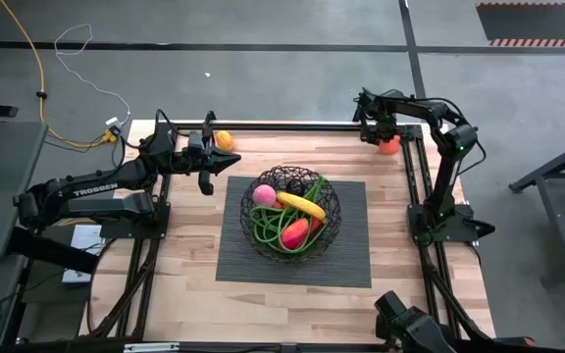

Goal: Build produce basket
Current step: Put the orange into the black wire basket

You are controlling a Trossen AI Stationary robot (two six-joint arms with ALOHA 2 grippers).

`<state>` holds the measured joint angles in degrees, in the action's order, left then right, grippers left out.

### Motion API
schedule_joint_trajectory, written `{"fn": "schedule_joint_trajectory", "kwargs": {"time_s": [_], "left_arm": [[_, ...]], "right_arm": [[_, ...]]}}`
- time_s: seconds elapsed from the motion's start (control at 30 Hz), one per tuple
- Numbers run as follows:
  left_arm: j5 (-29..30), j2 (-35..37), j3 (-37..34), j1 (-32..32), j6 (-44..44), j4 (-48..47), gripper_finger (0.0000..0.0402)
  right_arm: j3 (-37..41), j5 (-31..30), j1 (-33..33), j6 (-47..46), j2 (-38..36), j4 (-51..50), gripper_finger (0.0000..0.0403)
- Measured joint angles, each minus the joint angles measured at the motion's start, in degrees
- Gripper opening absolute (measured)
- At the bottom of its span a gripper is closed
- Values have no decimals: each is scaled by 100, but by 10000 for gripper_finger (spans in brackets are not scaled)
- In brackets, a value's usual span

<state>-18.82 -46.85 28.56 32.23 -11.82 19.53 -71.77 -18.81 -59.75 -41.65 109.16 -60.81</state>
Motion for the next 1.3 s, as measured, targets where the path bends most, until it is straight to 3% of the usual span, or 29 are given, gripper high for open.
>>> {"fn": "schedule_joint_trajectory", "kwargs": {"time_s": [0.23, 0.37, 0.57, 0.77, 0.97, 1.1, 1.3], "left_arm": [[80, 0, 0, 0, -76, 0, 0], [88, 0, 0, 0, 267, 0, 0], [-5, 0, 0, 0, 302, 0, 0], [-444, -2, 0, -2, 63, 2, 0], [-1265, -2, 0, -3, -1077, 304, 0], [-1284, -2, 0, -7, -1785, 742, 0], [-1264, 2, 0, -18, -2169, 1074, 0]], "right_arm": [[0, -199, 711, 1442, -1325, 109, 330], [229, 61, 1434, 1738, -2447, 500, 329], [1498, 631, 2639, 784, -4298, 1694, 328], [2636, 815, 3659, 199, -5767, 3987, 328], [3093, 1200, 4213, 1116, -6281, 5626, 328], [3104, 1688, 4450, 2141, -6237, 6000, 328], [3104, 2512, 4632, 2396, -6087, 6532, 328]]}}
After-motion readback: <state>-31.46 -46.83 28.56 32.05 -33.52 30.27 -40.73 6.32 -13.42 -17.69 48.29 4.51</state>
